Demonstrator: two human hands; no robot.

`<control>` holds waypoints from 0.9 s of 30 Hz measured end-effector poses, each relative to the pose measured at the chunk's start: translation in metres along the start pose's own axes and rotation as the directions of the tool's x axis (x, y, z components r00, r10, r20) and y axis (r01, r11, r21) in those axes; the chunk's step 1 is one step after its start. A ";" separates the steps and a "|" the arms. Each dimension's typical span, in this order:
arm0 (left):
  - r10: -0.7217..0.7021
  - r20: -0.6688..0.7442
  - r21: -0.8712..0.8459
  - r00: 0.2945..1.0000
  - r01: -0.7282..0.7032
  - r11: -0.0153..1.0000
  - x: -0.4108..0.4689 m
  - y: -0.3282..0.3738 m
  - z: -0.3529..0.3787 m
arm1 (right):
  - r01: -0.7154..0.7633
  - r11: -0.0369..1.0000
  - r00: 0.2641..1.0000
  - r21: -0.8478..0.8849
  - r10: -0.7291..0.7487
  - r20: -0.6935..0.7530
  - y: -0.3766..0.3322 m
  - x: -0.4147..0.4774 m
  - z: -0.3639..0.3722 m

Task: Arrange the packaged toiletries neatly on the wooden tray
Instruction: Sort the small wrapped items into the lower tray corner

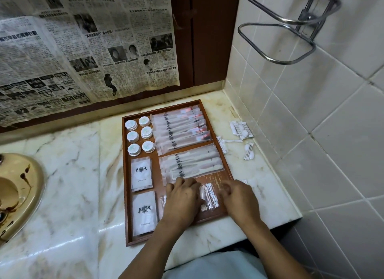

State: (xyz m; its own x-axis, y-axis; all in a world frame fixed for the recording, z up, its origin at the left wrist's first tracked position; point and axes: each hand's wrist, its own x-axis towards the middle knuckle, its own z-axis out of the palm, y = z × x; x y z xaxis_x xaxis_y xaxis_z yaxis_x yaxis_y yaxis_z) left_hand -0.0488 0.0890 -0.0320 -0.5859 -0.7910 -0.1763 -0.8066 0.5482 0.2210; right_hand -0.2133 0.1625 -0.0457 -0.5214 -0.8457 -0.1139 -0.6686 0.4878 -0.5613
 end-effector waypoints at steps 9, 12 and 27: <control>-0.017 -0.001 -0.043 1.000 0.017 0.999 -0.008 -0.006 -0.011 | -0.411 0.911 0.911 0.001 0.411 -0.043 0.056 0.015 -0.030; -0.017 0.009 -0.049 1.000 0.017 0.999 -0.008 -0.006 -0.010 | -0.437 0.900 0.900 0.003 0.437 -0.004 0.057 0.014 -0.028; 0.007 0.028 -0.027 1.000 -0.006 1.000 -0.004 -0.005 -0.003 | -0.396 0.918 0.918 0.000 0.396 -0.001 0.047 0.011 -0.030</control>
State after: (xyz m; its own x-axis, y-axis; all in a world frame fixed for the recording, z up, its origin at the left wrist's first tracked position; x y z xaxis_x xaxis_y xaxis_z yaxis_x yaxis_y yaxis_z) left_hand -0.0427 0.0883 -0.0291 -0.5932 -0.7793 -0.2019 -0.8008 0.5452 0.2479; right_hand -0.2665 0.1826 -0.0484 -0.7439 -0.5832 -0.3264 -0.4076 0.7829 -0.4700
